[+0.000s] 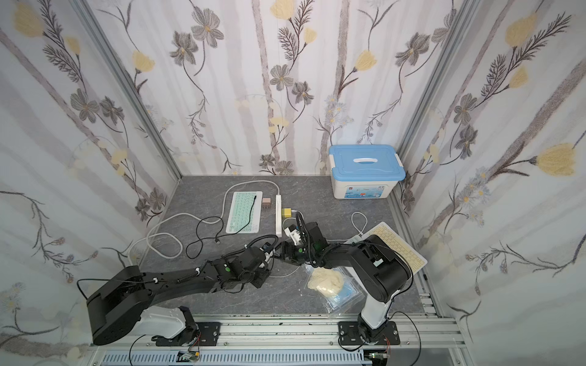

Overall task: Unplug the wireless keyboard
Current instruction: Pick up the plug from the center of the board.

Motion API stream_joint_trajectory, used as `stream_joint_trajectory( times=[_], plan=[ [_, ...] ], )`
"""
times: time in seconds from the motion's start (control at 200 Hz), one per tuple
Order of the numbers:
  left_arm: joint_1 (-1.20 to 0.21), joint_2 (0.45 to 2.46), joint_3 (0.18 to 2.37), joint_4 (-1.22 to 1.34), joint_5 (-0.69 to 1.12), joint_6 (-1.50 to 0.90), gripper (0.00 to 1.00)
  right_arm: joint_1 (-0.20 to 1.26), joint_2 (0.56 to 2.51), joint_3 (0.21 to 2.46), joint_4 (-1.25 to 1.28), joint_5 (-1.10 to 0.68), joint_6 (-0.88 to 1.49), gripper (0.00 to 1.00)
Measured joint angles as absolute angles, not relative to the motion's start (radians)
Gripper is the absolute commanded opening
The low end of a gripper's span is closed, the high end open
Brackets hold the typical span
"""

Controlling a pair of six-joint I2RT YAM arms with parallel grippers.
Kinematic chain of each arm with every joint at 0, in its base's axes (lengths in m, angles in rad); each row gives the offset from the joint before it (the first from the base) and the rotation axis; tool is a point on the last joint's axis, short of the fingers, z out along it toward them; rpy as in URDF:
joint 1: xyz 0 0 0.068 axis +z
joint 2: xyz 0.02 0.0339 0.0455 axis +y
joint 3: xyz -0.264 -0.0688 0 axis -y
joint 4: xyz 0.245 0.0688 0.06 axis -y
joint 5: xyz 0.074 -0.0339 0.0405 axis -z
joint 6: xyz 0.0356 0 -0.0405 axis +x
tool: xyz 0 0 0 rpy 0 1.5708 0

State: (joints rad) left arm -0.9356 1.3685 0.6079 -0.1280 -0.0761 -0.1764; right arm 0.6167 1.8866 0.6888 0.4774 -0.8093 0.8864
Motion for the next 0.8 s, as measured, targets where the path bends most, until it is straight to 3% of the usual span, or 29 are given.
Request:
stream_joint_trajectory(
  times=[0.47, 0.799],
  plan=[
    [-0.691, 1.114, 0.641, -0.213, 0.066, -0.136, 0.27, 0.617, 1.624, 0.663, 0.419, -0.838, 0.785, 0.92],
    [-0.604, 1.098, 0.804, -0.312, 0.402, -0.039, 0.28, 0.609, 1.429, 0.664, 0.411, -0.774, 0.624, 0.88]
  ],
)
